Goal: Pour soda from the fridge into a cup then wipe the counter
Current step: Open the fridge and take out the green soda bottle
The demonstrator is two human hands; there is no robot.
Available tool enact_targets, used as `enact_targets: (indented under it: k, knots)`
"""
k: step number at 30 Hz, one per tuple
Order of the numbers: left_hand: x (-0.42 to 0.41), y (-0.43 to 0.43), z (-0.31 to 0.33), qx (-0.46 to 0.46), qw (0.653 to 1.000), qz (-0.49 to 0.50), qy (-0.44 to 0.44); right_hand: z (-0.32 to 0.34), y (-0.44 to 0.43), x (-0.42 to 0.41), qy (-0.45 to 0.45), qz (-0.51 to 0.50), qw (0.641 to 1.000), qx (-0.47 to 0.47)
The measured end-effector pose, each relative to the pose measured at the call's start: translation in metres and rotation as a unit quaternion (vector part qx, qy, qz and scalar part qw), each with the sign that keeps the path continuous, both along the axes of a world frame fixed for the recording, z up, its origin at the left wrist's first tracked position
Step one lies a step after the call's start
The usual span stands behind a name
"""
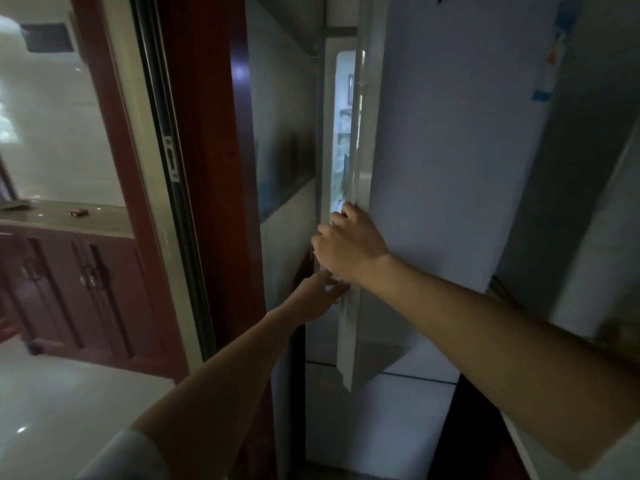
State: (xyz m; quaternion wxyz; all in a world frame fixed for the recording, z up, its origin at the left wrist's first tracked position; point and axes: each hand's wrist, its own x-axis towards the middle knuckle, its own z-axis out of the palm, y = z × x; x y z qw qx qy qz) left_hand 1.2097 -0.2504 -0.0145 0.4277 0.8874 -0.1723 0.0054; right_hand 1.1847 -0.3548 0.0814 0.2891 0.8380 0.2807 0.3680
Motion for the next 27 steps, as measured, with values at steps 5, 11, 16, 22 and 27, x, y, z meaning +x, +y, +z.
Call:
enact_targets:
  k: [5,11,16,22,27]
  knots:
    - [-0.034,-0.02,0.003,-0.02,0.998,-0.049,-0.037,-0.001,-0.006,-0.031,0.068,-0.099,0.992,-0.033]
    - [-0.039,-0.037,-0.011,0.066,0.987,-0.13,-0.059,-0.011,-0.019,-0.061,0.14,-0.177,0.974,0.028]
    - [-0.035,-0.056,-0.018,0.149,0.964,-0.193,-0.102,-0.012,-0.042,-0.087,0.182,-0.232,0.955,0.027]
    - [-0.033,-0.076,-0.028,0.218,0.937,-0.217,-0.165,-0.013,-0.071,-0.111,0.177,-0.29,0.938,0.07]
    - [-0.032,-0.098,-0.03,0.214,0.934,-0.229,-0.168,-0.012,-0.09,-0.114,0.219,-0.355,0.894,0.166]
